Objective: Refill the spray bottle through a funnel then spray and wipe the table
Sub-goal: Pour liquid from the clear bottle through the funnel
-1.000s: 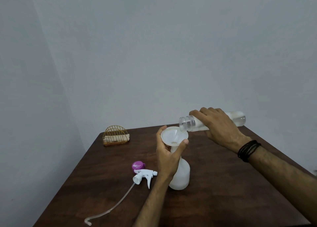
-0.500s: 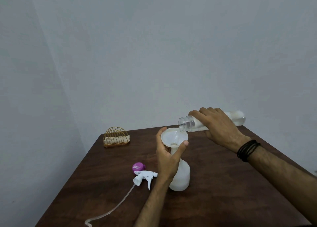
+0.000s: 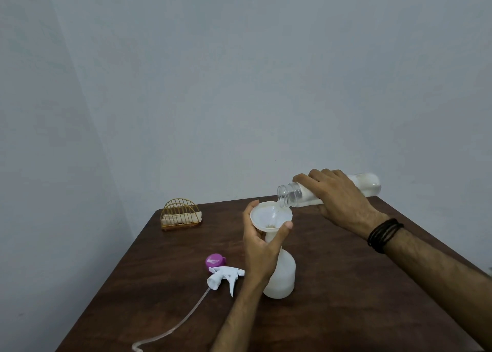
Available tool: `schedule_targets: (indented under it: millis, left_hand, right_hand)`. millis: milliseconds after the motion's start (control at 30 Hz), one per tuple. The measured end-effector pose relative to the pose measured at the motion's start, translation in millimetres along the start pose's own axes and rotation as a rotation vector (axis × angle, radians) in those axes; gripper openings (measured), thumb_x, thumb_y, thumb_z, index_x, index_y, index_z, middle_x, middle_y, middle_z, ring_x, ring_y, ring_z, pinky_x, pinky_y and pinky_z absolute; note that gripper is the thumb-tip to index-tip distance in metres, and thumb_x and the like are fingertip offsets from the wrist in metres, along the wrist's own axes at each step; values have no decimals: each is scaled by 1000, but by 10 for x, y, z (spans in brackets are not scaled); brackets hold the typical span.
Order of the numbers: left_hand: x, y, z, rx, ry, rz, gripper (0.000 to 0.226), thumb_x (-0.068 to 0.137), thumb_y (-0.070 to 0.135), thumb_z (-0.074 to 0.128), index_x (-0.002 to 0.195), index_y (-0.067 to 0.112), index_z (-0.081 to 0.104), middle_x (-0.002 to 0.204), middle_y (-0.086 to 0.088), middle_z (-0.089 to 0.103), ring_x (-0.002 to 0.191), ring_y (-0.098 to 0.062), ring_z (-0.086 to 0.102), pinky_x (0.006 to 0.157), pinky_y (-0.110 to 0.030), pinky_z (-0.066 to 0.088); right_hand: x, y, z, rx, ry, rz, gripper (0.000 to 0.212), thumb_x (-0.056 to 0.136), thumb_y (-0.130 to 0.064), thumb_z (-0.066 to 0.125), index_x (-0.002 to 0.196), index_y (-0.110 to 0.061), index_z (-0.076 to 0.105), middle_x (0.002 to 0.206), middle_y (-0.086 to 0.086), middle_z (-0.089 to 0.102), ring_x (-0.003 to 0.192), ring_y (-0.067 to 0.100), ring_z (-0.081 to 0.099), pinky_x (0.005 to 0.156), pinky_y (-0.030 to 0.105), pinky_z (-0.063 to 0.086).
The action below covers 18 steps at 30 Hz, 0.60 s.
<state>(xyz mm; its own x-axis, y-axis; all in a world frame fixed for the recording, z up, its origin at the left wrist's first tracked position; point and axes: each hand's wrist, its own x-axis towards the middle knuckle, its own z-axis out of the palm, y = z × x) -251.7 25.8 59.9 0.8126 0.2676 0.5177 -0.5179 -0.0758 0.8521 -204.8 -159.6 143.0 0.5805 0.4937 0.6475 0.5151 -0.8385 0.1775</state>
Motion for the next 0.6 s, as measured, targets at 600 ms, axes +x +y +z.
schedule_targets:
  millis: [600]
  left_hand:
    - [-24, -40, 11, 22, 5, 5, 76, 62, 55, 78, 127, 45, 40, 124, 23, 54, 113, 8, 55, 86, -11, 51]
  right_hand:
    - [-11, 38, 70, -40, -10, -9, 54, 76, -4, 69, 121, -30, 53, 88, -6, 56, 73, 20, 52, 75, 38, 49]
